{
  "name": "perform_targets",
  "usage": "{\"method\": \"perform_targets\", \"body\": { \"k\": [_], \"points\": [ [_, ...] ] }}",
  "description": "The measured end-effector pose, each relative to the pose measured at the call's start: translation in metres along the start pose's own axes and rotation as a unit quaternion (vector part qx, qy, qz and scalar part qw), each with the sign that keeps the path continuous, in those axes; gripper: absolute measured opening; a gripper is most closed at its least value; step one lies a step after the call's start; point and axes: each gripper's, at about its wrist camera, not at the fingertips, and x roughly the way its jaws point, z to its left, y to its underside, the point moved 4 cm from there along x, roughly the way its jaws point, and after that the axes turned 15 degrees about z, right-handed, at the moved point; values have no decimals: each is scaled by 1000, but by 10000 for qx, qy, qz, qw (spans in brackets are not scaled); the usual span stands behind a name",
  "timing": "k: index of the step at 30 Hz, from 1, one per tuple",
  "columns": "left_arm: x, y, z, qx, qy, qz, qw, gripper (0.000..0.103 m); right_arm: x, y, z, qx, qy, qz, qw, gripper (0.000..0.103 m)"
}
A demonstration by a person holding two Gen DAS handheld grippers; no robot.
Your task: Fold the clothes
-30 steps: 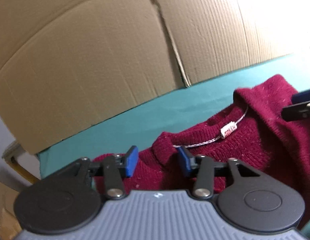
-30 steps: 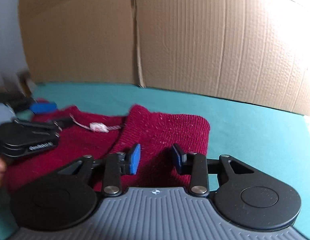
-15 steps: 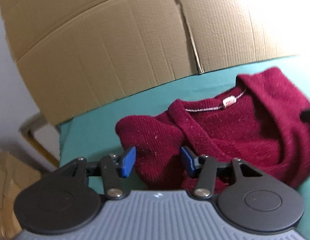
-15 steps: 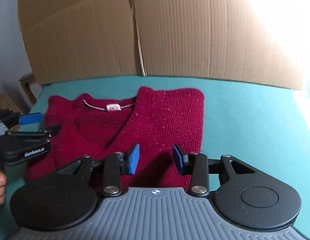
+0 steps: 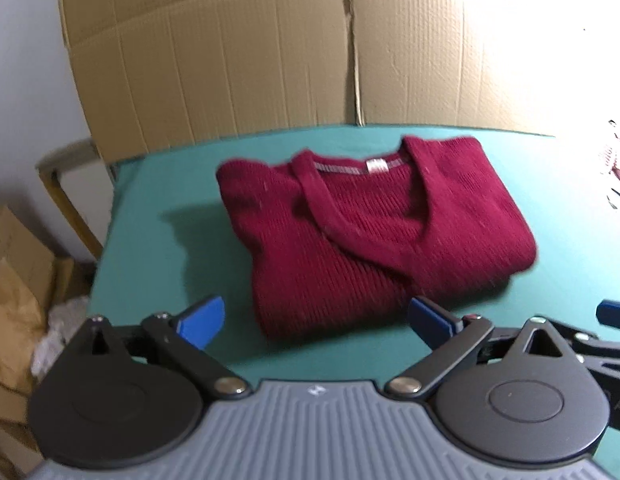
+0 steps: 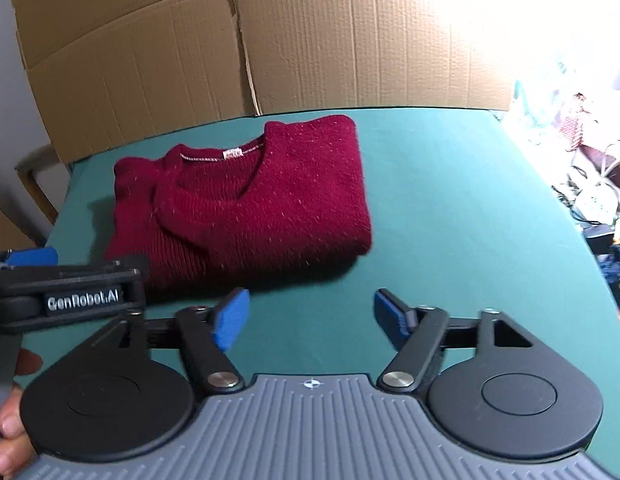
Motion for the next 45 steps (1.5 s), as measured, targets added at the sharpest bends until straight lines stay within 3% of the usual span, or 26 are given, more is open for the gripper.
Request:
{"method": "perform_targets", "body": {
  "k": [4,15,26,33,45],
  "points": [
    [-11,16,-12,104,-183,4,9998,102,-12,6,-5,8,9,25,10000,75],
    [-40,35,-46,-60,-270,-39,9996,102,-33,23,-40,8,-18,143,9999,80],
    [-43,55,-45,-510,-413,80,9978,102,-36,41,-38,-399,68,140,9991,83],
    [-45,58,-50,-274,-331,30,9991,102,-33,47,-39,-307,376,453,9978,84],
    [-53,56,-55,250,58,-204,9995,102,-45,64,-37,209,526,375,9977,84]
  ]
}}
